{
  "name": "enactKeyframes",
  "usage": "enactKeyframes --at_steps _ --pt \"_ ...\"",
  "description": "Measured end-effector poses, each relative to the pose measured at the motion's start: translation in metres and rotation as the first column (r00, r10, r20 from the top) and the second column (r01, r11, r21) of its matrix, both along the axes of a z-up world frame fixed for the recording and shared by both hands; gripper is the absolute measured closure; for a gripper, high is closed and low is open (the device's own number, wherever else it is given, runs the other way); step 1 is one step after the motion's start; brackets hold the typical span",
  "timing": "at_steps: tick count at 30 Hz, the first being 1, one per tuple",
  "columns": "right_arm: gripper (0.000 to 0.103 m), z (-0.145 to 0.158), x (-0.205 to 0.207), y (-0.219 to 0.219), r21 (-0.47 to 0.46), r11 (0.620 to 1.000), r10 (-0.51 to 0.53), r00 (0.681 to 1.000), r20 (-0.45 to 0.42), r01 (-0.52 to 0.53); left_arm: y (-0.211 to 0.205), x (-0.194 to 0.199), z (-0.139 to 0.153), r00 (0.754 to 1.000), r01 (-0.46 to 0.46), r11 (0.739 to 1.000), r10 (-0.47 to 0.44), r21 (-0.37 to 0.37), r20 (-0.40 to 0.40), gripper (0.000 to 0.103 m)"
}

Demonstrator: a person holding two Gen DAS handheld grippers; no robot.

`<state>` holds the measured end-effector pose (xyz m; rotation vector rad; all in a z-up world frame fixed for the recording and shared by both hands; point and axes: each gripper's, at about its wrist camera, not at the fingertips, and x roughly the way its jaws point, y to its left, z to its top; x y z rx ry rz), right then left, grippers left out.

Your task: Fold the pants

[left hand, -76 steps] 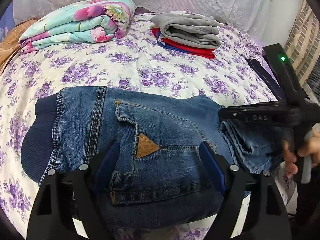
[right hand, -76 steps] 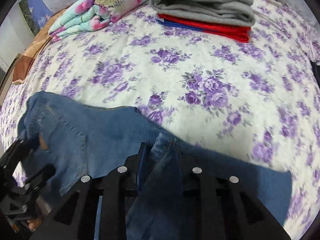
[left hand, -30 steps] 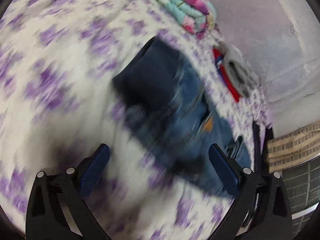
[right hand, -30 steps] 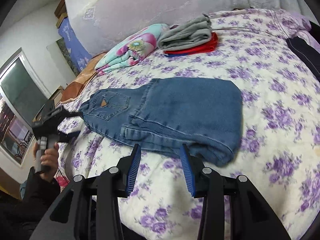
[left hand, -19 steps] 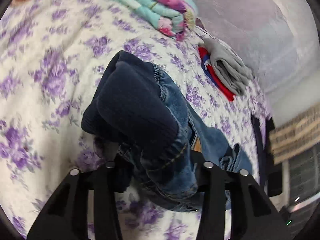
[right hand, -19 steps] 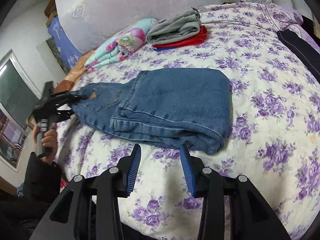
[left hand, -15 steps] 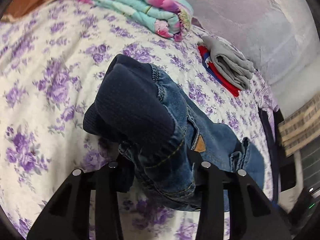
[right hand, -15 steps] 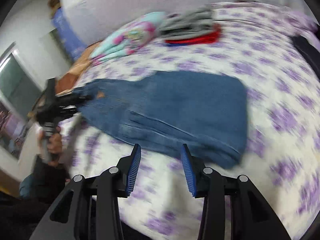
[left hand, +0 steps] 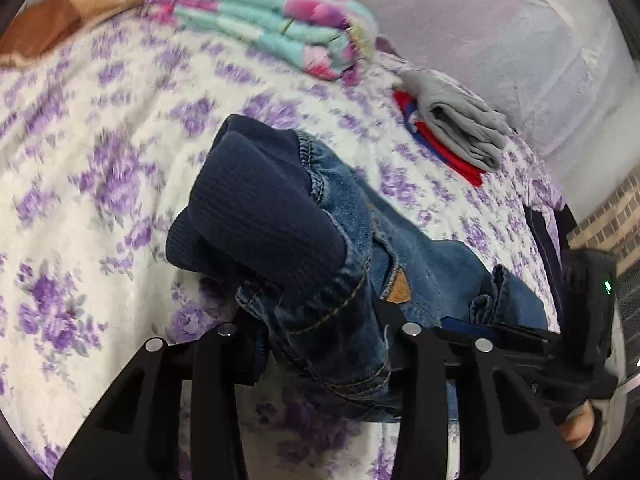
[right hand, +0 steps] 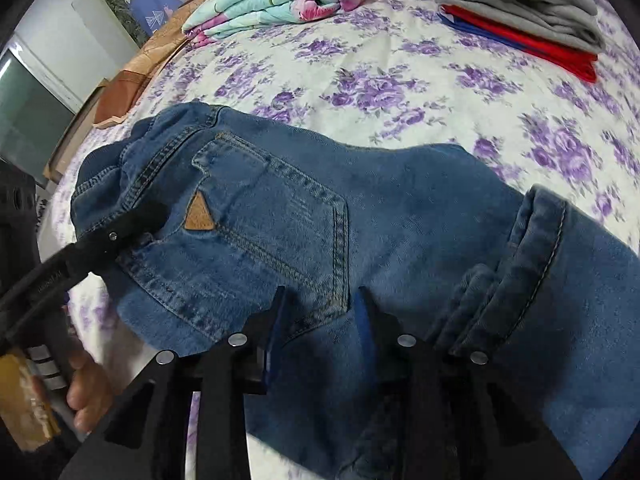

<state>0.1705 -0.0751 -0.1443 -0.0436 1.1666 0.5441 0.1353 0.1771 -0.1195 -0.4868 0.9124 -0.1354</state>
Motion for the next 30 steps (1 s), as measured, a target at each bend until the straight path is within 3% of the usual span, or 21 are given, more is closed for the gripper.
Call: enactKeyframes --at_steps 2,3,6,9,13,15,17,20,22,23,24,25,28,30 --pt "0.067 0.010 -0.003 -0.006 0.043 0.999 0.003 1.000 -0.010 -0.003 0.006 0.000 0.001 1.000 0.000 0.999 0.001 -0.052 0.007 0.065" --pt "0.067 0.021 -0.008 -0.017 0.100 0.995 0.000 1.000 -0.008 0.001 0.003 -0.002 0.007 1.000 0.006 0.999 -0.005 -0.036 0.026 0.066" --pt "0.067 0.059 -0.028 -0.053 0.178 0.983 -0.056 0.993 0.102 0.037 -0.017 -0.009 0.024 0.997 0.011 0.996 -0.018 0.086 0.075 0.069" --pt "0.064 0.085 -0.048 -0.105 0.255 0.961 -0.155 0.973 0.173 0.108 -0.043 -0.021 0.049 0.990 0.004 0.976 -0.035 0.217 0.137 0.070" --pt "0.063 0.097 -0.082 -0.182 0.342 0.915 -0.297 0.932 0.207 0.215 -0.110 -0.044 0.093 0.966 -0.006 0.887 -0.114 0.461 0.232 0.070" --pt "0.063 0.094 -0.101 -0.219 0.383 0.885 -0.365 0.906 0.213 0.266 -0.156 -0.058 0.114 0.944 -0.004 0.815 -0.188 0.580 0.271 0.070" --pt "0.063 0.087 -0.115 -0.249 0.416 0.856 -0.417 0.886 0.202 0.308 -0.192 -0.061 0.125 0.930 0.013 0.766 -0.245 0.642 0.273 0.070" --pt "0.063 0.066 -0.132 -0.290 0.458 0.810 -0.480 0.862 0.161 0.366 -0.251 -0.059 0.124 0.917 0.070 0.696 -0.327 0.715 0.228 0.068" --pt "0.062 0.049 -0.140 -0.314 0.479 0.778 -0.517 0.847 0.122 0.406 -0.288 -0.053 0.108 0.914 0.149 0.658 -0.376 0.738 0.151 0.065" --pt "0.062 0.042 -0.143 -0.323 0.485 0.766 -0.531 0.841 0.106 0.422 -0.306 -0.050 0.096 0.909 0.208 0.644 -0.406 0.736 0.099 0.055" --pt "0.061 0.033 -0.146 -0.333 0.490 0.753 -0.544 0.835 0.087 0.439 -0.318 -0.049 0.087 0.899 0.254 0.642 -0.432 0.723 0.067 0.035" --pt "0.061 0.028 -0.150 -0.341 0.493 0.745 -0.550 0.832 0.073 0.449 -0.337 -0.046 0.069 0.872 0.365 0.644 -0.490 0.672 -0.004 0.028" --pt "0.062 0.014 -0.151 -0.352 0.497 0.731 -0.560 0.828 0.043 0.468 -0.368 -0.041 0.029 0.832 0.491 0.610 -0.540 0.622 -0.127 0.013" --pt "0.062 0.012 -0.153 -0.358 0.498 0.730 -0.560 0.827 0.042 0.469 -0.370 -0.044 0.027 0.845 0.460 0.612 -0.524 0.644 -0.105 0.011"
